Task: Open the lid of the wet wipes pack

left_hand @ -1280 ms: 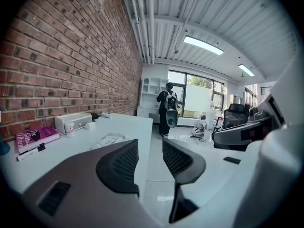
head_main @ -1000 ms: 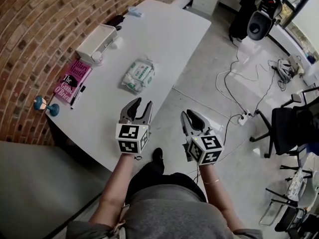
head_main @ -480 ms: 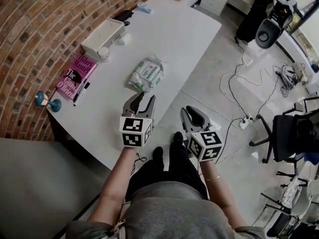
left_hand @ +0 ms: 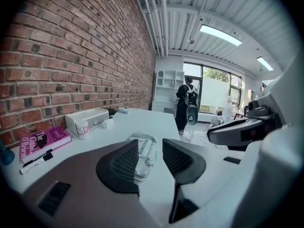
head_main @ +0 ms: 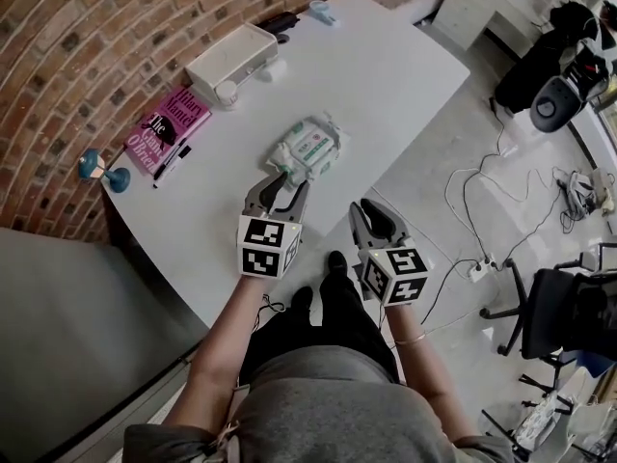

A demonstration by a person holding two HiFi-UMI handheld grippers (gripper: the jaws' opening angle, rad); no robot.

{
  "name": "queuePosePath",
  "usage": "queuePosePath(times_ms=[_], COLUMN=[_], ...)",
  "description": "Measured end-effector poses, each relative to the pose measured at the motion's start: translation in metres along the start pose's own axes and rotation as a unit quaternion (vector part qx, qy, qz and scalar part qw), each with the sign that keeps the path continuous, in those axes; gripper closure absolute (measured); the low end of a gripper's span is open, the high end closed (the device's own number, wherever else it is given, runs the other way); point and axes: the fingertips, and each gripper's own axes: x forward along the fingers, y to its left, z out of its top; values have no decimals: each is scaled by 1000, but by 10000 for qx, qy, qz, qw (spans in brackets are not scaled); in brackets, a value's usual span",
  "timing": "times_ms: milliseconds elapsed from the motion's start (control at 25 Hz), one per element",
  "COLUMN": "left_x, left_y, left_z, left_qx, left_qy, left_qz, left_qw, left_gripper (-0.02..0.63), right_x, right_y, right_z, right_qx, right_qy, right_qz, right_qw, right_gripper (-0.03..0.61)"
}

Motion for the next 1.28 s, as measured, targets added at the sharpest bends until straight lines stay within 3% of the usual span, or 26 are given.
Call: queuePosePath(times_ms=[680, 1280], left_x=[29, 24], left_y=[23, 35], left_z=[6, -11], left_qx=[-340, -582], left_qy=[256, 577], left_qz=[1154, 1903], left_qw=[9924, 9783], left_gripper=[463, 463], right_x=[79, 134], right_y=[-25, -20], right_z=[14, -11], right_qx=[-602, -1063], right_qy=[620, 1251], right_qz=[1322, 1937], right_qw=[9875, 9672], right_gripper=[483, 463])
